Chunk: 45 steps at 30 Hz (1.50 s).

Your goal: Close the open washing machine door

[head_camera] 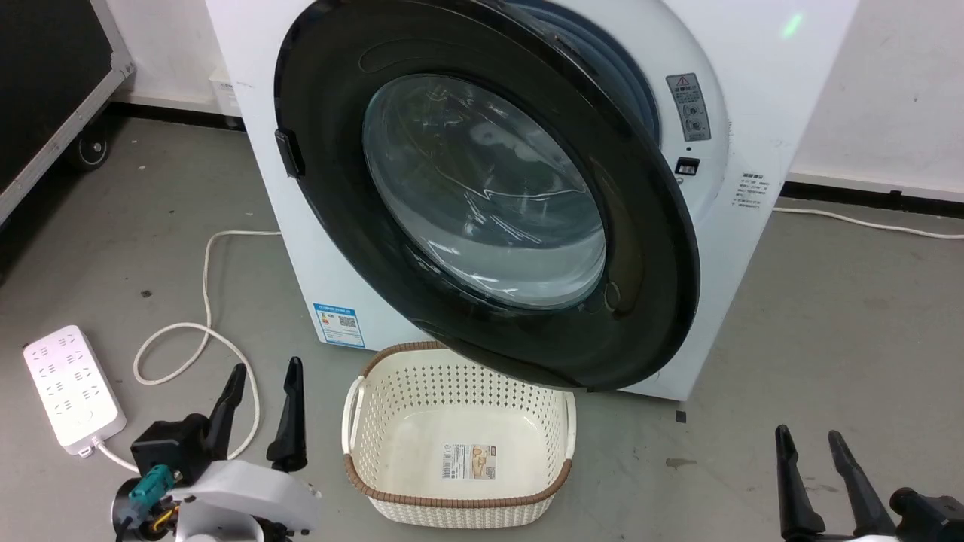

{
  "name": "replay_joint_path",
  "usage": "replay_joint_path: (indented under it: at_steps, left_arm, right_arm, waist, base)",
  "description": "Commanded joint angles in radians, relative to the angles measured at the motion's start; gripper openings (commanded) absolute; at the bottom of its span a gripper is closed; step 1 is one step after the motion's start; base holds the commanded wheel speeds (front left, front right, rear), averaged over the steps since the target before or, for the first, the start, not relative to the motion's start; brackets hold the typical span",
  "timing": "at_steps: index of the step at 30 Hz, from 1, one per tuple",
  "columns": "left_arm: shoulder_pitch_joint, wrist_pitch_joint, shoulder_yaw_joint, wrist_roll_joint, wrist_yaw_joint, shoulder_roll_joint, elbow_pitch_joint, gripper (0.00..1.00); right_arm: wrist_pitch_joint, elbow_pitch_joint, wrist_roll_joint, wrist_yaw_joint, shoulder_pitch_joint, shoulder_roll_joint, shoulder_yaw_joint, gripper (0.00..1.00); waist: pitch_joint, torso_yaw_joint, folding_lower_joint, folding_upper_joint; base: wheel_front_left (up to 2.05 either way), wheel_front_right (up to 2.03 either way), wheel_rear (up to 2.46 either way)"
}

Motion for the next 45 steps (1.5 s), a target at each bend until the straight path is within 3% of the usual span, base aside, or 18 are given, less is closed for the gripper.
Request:
replay_joint_path:
  at_steps: [1, 2, 4, 7, 13, 19, 22, 30, 38, 45]
  left_arm:
    - [0.017, -0.006, -0.001, 0.011, 0.005, -0.006, -0.007, 1.0]
    - [0.019, -0.007, -0.001, 0.014, 0.005, -0.007, -0.01, 1.0]
    - [0.02, -0.009, -0.004, 0.023, 0.007, -0.009, -0.015, 1.0]
    - [0.019, -0.01, -0.004, 0.028, 0.008, -0.01, -0.019, 1.0]
    - [0.003, -0.011, -0.009, 0.032, 0.004, -0.018, -0.021, 1.0]
    - [-0.029, -0.012, -0.021, 0.037, -0.008, -0.029, -0.01, 1.0]
    - [-0.056, -0.013, -0.026, 0.043, -0.016, -0.033, 0.0, 1.0]
    - [-0.1, -0.014, -0.016, 0.05, -0.022, -0.044, 0.01, 1.0]
    - [-0.152, -0.014, -0.006, 0.057, -0.042, -0.062, 0.005, 1.0]
    - [-0.186, -0.014, 0.008, 0.069, -0.059, -0.077, 0.003, 1.0]
  right_arm:
    - [-0.005, -0.003, -0.024, -0.001, 0.004, -0.001, -0.01, 1.0]
    - [-0.005, -0.001, -0.041, -0.001, 0.001, -0.001, -0.014, 1.0]
    - [-0.005, -0.004, -0.11, -0.001, -0.035, -0.001, -0.025, 0.0]
    - [0.008, -0.018, -0.137, -0.001, -0.093, -0.001, 0.015, 0.0]
    - [0.117, 0.033, -0.173, -0.001, -0.251, -0.001, 0.206, 0.0]
    - [0.148, 0.17, -0.222, -0.001, -0.359, -0.001, 0.212, 0.0]
    - [0.132, 0.274, -0.25, -0.001, -0.423, -0.001, 0.154, 0.0]
    - [0.076, 0.382, -0.285, -0.001, -0.543, -0.001, -0.007, 0.0]
    - [0.064, 0.393, -0.392, -0.001, -0.702, -0.001, -0.209, 0.0]
    - [0.063, 0.379, -0.476, -0.001, -0.823, -0.001, -0.323, 0.0]
  waist:
    - [0.0, 0.001, 0.0, 0.0]
    - [0.001, 0.001, 0.0, 0.0]
    - [0.006, 0.004, 0.0, 0.0]
    - [0.016, 0.007, 0.0, 0.0]
    - [0.053, 0.027, 0.0, 0.0]
    - [0.093, 0.059, 0.0, 0.0]
    - [0.124, 0.079, 0.0, 0.0]
    - [0.191, 0.11, 0.0, 0.0]
    - [0.283, 0.154, 0.0, 0.0]
    - [0.346, 0.18, 0.0, 0.0]
  base:
    - [0.0, 0.0, 0.0]
    - [0.0, 0.0, 0.0]
    - [0.0, 0.0, 0.0]
    - [0.0, 0.0, 0.0]
    - [0.0, 0.0, 0.0]
    - [0.0, 0.0, 0.0]
    - [0.0, 0.0, 0.0]
    - [0.0, 0.0, 0.0]
    - [0.0, 0.0, 0.0]
    - [0.0, 0.0, 0.0]
